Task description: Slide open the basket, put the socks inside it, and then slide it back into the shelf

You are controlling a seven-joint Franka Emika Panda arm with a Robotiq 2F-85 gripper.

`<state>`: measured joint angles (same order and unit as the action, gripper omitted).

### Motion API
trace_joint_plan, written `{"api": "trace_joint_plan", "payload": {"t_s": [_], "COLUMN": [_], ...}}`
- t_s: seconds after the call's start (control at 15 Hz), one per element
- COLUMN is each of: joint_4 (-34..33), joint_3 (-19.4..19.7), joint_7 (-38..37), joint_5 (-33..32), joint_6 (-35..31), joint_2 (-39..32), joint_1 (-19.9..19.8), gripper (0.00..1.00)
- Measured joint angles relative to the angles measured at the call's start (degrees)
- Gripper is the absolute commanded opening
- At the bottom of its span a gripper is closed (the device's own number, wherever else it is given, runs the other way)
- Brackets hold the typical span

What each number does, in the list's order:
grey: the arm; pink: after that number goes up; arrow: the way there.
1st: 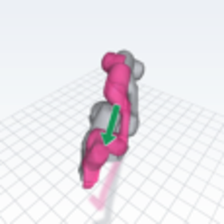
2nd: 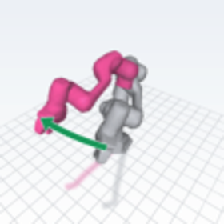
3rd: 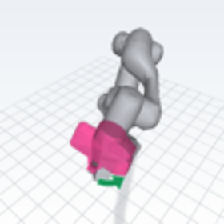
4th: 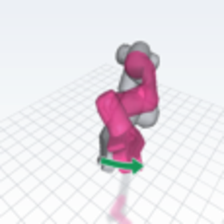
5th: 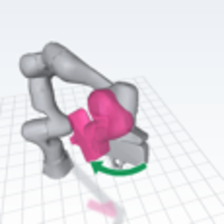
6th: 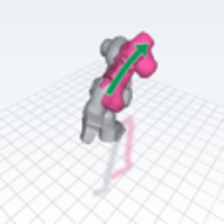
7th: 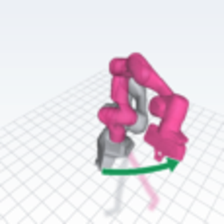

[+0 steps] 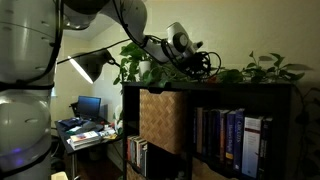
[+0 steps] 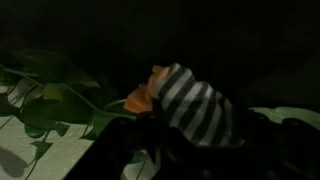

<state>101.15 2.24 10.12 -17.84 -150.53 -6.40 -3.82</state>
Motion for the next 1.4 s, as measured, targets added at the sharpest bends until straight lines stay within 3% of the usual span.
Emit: {"api": "trace_joint_plan", "payload": {"t_s": [0.27,0.53,1.07,1.4], "joint_4": [-0.1,0.2,3.9,7.2], "joint_3": [0.0,0.0,-1.7,-3.8], "joint_7": [-0.2,-1.2,-1.3,-0.4], "joint_5": [-1.5,-3.3,-3.2,0.7], "joint_6": [0.4,4.1,18.4,26.9], "joint_2": [0.5,2.0,9.8,15.2], "joint_1": [0.1,0.7,2.9,4.9], "gripper": [0.11,0.1,0.11,0.12]}}
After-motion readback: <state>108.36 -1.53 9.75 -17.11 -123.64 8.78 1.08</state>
